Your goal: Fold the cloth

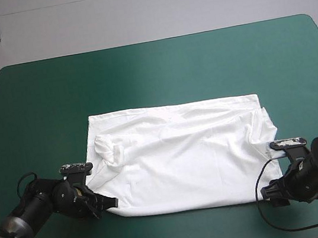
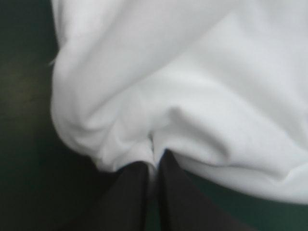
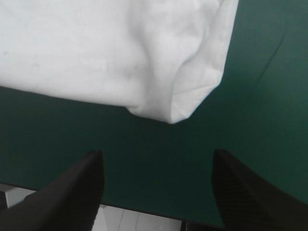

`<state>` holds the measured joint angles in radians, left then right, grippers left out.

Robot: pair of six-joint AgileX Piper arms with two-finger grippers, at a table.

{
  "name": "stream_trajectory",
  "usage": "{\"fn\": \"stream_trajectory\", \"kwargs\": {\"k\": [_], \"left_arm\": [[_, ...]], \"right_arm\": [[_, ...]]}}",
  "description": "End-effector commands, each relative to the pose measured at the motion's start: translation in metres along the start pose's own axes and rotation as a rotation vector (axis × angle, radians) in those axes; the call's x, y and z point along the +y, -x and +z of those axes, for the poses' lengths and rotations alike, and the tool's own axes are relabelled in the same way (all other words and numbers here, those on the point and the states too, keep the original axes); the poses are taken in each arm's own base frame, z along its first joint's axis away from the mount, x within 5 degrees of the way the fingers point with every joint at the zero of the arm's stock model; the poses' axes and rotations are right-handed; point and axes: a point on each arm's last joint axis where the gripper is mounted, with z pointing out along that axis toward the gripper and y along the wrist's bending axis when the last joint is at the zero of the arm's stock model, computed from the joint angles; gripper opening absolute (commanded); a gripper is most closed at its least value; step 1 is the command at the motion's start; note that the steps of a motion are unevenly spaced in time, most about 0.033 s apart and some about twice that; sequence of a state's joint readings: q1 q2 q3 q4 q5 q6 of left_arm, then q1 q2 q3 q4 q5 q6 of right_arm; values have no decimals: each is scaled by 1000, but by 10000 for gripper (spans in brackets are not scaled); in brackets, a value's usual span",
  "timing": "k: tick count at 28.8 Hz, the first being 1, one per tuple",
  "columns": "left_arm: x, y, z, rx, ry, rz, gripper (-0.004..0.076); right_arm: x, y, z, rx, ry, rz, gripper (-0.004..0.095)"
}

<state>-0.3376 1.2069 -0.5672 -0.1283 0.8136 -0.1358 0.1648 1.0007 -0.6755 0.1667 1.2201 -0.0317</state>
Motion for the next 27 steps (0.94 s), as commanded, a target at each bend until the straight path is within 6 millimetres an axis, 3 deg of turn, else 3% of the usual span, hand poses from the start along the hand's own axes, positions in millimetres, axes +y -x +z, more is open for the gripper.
{"fn": "stream_trajectory", "kwargs": {"k": [1, 4, 12, 15, 18, 20, 26, 27], "left_arm": [[-7, 3, 16, -20, -74, -41, -10], [-7, 3, 16, -18, -77, -33, -10], [-6, 1, 16, 9, -71, -22, -10], [-6, -1, 16, 23, -67, -18, -10], [-6, -3, 15, 38, -63, -12, -10], [-6, -3, 11, 39, -66, -9, -10], [-11, 11, -22, -61, -76, 11, -10], [-14, 19, -37, -74, -71, -2, -10]], "right_arm": [[-2, 0, 5, -24, -1, 3, 598], [-3, 1, 13, -37, 0, 13, 598], [-8, 26, 43, -23, -11, 32, 561], [-9, 30, 55, 40, -9, 17, 437], [-9, 32, 57, 35, -2, -10, 207], [-9, 32, 53, 2, -4, -20, 3], [-4, 38, 17, -145, -13, -41, -10], [-2, 43, -4, -205, -23, -42, -10]]}}
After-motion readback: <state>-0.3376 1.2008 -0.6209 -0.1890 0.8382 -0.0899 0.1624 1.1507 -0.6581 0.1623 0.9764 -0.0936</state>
